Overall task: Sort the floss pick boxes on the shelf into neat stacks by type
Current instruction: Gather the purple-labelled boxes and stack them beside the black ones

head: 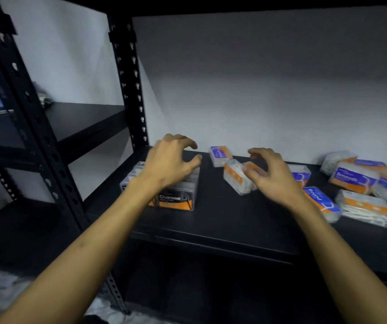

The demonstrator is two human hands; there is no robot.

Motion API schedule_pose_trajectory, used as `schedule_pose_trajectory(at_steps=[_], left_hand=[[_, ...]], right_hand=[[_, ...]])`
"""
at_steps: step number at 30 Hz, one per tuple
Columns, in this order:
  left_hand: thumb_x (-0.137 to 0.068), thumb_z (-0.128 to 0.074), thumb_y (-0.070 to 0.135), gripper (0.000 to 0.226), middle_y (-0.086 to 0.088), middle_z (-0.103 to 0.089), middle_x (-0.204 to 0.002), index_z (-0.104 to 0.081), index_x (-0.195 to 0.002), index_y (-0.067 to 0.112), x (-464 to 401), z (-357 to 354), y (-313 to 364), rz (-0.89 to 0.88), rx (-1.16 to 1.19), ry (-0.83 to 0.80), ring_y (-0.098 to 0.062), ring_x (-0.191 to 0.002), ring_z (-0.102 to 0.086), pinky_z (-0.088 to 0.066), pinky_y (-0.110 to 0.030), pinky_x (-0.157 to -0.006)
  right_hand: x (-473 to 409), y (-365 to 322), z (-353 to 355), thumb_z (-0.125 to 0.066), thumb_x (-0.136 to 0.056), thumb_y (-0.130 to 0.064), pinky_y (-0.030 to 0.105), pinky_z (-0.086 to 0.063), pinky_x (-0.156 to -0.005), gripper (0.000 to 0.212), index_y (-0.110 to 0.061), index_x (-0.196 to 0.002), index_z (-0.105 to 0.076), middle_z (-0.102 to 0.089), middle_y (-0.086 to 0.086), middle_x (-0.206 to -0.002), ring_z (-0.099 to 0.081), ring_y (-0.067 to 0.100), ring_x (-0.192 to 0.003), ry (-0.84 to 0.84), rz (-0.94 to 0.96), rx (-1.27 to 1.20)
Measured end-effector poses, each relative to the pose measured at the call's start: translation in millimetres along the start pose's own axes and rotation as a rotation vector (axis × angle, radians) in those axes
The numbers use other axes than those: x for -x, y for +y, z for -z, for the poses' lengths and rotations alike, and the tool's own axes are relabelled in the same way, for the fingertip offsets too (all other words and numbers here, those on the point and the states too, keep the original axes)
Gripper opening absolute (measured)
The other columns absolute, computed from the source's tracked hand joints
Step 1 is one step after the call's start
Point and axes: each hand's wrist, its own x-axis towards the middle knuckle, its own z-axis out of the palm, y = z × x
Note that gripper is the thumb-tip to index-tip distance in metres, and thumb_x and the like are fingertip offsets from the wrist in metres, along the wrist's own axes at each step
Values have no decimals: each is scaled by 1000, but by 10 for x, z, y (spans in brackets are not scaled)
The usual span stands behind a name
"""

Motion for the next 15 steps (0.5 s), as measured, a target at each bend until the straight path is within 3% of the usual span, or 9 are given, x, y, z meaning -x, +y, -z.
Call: schedule_pose_trajectory(at_steps=[3, 5, 8, 10, 12, 15], left_hand=[[-82, -52, 57, 47, -2, -64, -124, -70, -110, 26, -130, -303, 528, -23, 184, -115, -22, -115, -56, -51, -40, -92], [-87, -56, 54, 49, -9, -54, -133, -65, -121, 20, -197, -560, 840, 6, 206, -196, -26, -124, -51, -47, -40, -100], [-92, -57, 54, 62, -15, -38, -145, -47, -137, 13, -211, -889, 1147, 207, 254, -290, -34, -131, -41, -44, -45, -103], [-90, -61, 51, 70, -16, -34, -145, -38, -143, 11, -183, -1021, 1225, 322, 346, -256, -36, -131, -42, -44, -41, -101], [-88, -66, 42, 71, -13, -38, -141, -35, -143, 10, -137, -1096, 1232, 408, 502, -180, -29, -126, -48, -42, -28, -92], [-84, -72, 32, 49, -2, -57, -119, -46, -119, 11, -22, -1160, 1188, 530, 705, -36, -10, -94, -60, -42, -9, -64]], right_hand=[[14, 396, 188, -63, -89, -27, 42, -34, -103, 50, -16, -137, -53, -55, 7, -136, -44, 29, -126, -63, 14, 364], [64, 578, 249, -59, -90, -27, 43, -28, -108, 52, -18, -141, -49, -48, 4, -144, -39, 27, -132, -146, 34, 517], [122, 744, 304, -56, -93, -22, 42, -22, -112, 53, -21, -145, -44, -40, 2, -152, -33, 24, -139, -156, 68, 593], [121, 791, 354, -54, -94, -19, 41, -21, -113, 53, -22, -145, -44, -40, 2, -153, -33, 23, -139, -140, 67, 598], [121, 817, 381, -52, -94, -19, 40, -21, -112, 52, -22, -145, -44, -40, 1, -153, -33, 22, -140, -130, 63, 596], [114, 843, 388, -51, -95, -20, 41, -21, -112, 51, -21, -145, -44, -40, 2, -152, -33, 23, -139, -129, 58, 608]])
